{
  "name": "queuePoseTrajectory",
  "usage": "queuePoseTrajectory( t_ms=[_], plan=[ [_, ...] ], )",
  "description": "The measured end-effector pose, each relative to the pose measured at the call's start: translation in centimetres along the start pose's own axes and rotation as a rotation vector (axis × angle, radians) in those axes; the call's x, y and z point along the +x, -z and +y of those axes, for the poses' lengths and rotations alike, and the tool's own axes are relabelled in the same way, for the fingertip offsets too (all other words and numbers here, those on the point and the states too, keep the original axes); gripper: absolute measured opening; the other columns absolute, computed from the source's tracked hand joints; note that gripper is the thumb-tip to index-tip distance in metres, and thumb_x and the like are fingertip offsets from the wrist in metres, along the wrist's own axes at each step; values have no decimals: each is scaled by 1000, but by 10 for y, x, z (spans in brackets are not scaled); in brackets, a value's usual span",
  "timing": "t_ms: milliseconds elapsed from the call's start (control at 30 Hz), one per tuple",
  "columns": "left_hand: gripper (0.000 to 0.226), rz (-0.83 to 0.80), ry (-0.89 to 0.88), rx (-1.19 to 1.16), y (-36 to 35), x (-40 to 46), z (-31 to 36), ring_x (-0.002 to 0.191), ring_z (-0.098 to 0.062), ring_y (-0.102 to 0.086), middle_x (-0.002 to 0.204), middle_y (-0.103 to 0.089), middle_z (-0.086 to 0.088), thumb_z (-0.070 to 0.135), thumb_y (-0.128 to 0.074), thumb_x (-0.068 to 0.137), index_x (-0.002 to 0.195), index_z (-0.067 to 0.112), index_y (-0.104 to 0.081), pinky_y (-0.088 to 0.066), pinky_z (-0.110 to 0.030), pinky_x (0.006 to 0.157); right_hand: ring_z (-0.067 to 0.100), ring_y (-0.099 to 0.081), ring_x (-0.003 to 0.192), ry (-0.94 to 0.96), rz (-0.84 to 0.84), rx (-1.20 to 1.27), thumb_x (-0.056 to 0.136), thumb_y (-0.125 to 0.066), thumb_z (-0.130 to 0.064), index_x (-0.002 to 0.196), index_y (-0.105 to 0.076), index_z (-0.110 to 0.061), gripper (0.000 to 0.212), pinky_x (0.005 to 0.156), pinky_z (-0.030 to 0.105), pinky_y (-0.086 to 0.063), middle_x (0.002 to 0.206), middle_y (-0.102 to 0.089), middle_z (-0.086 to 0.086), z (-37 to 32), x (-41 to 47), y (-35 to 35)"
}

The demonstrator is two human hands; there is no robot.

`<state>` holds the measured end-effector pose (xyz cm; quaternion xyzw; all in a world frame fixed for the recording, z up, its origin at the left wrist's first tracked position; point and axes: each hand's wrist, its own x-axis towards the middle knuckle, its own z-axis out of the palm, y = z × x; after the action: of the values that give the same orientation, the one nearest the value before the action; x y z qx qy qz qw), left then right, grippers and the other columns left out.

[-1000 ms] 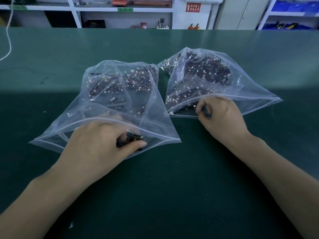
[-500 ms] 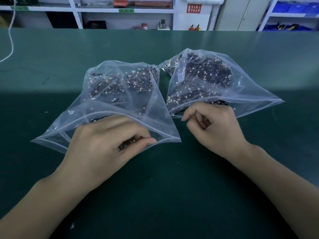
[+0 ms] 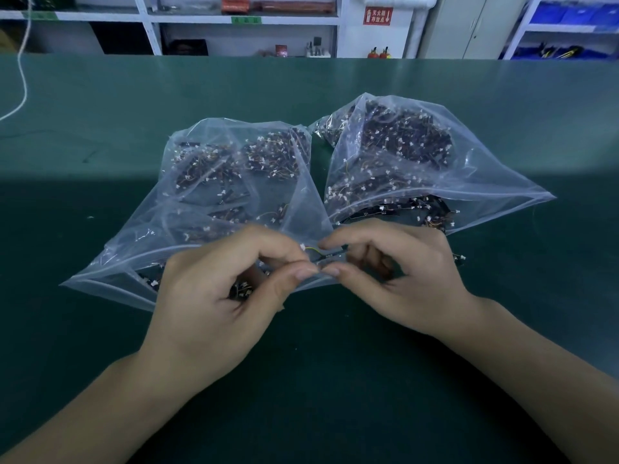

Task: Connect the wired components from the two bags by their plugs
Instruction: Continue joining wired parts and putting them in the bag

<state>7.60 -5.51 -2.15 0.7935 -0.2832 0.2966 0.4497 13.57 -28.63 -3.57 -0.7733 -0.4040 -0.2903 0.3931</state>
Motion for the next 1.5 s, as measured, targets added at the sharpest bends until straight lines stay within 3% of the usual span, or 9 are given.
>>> queuePoseTrajectory(
  t_ms=[167, 300, 433, 533, 633, 1033, 1333, 1400, 1500],
  plan=[
    [3, 30, 49, -69, -3, 1, -2, 73, -17, -75, 93, -74, 10, 38, -66, 106, 108, 36, -67, -59, -31, 55, -7, -46, 72, 32, -2, 26, 98, -75, -9, 96, -78, 0, 10, 71, 10, -38, 82, -64, -7, 3, -1, 0],
    [5, 2, -11, 56, -3, 5, -1, 82, -1, -72, 94, -72, 19, 26, -67, 103, 106, 28, -71, -54, -14, 65, -8, -48, 74, 34, -21, 32, 97, -77, -8, 95, -79, -1, 7, 72, 11, -39, 83, -70, -1, 3, -2, 0],
    [6, -8, -37, 109, -5, 4, -3, 83, -11, -72, 95, -75, 5, 17, -77, 98, 100, 11, -78, -56, -24, 63, -10, -48, 74, 41, -36, 28, 98, -76, -7, 96, -80, -1, 7, 73, 8, -36, 86, -57, -12, 1, 0, -1],
    [4, 4, -26, 110, -4, 5, -3, 82, -11, -71, 93, -74, 5, 12, -77, 96, 97, 9, -79, -54, -24, 62, 0, -52, 65, 32, -65, 45, 100, -74, -10, 100, -80, -3, 9, 66, 12, -37, 87, -58, -13, -1, 0, -1],
    [3, 2, -11, 76, -3, 5, -3, 82, -12, -71, 94, -73, 6, 13, -76, 95, 96, 10, -78, -54, -25, 60, 21, -54, 56, 27, -81, 57, 102, -69, -11, 104, -79, -4, 12, 54, 29, -43, 87, -61, -11, -2, 0, -1],
    [3, -8, -10, 99, -2, 5, -5, 83, -11, -70, 96, -72, 6, 11, -76, 95, 96, 9, -79, -53, -25, 59, 21, -54, 58, 13, -63, 32, 103, -69, -10, 107, -80, -4, 13, 56, 31, -43, 81, -66, 1, -2, 2, -1],
    [4, -8, 15, 86, -5, 5, -4, 84, -11, -72, 95, -70, 10, 19, -79, 96, 96, 15, -76, -54, -23, 60, 24, -54, 57, -10, -108, 59, 104, -66, -11, 97, -77, -6, 14, 54, 36, -43, 82, -66, -4, -2, 0, -1],
    [13, 9, 88, 51, -4, 4, -2, 77, -11, -73, 90, -70, 12, 32, -80, 93, 96, 23, -70, -55, -25, 56, 24, -53, 56, -35, -116, 66, 103, -64, -11, 91, -73, -6, 16, 53, 36, -42, 78, -63, -3, 0, 0, 1],
    [36, -30, 91, 94, 0, 5, 0, 59, -12, -63, 69, -63, 8, 44, -72, 98, 78, 16, -63, -47, -25, 50, 27, -57, 58, -109, -139, 24, 97, -58, -9, 82, -66, -7, 17, 56, 40, -44, 70, -62, 4, 10, 3, 12]
  ],
)
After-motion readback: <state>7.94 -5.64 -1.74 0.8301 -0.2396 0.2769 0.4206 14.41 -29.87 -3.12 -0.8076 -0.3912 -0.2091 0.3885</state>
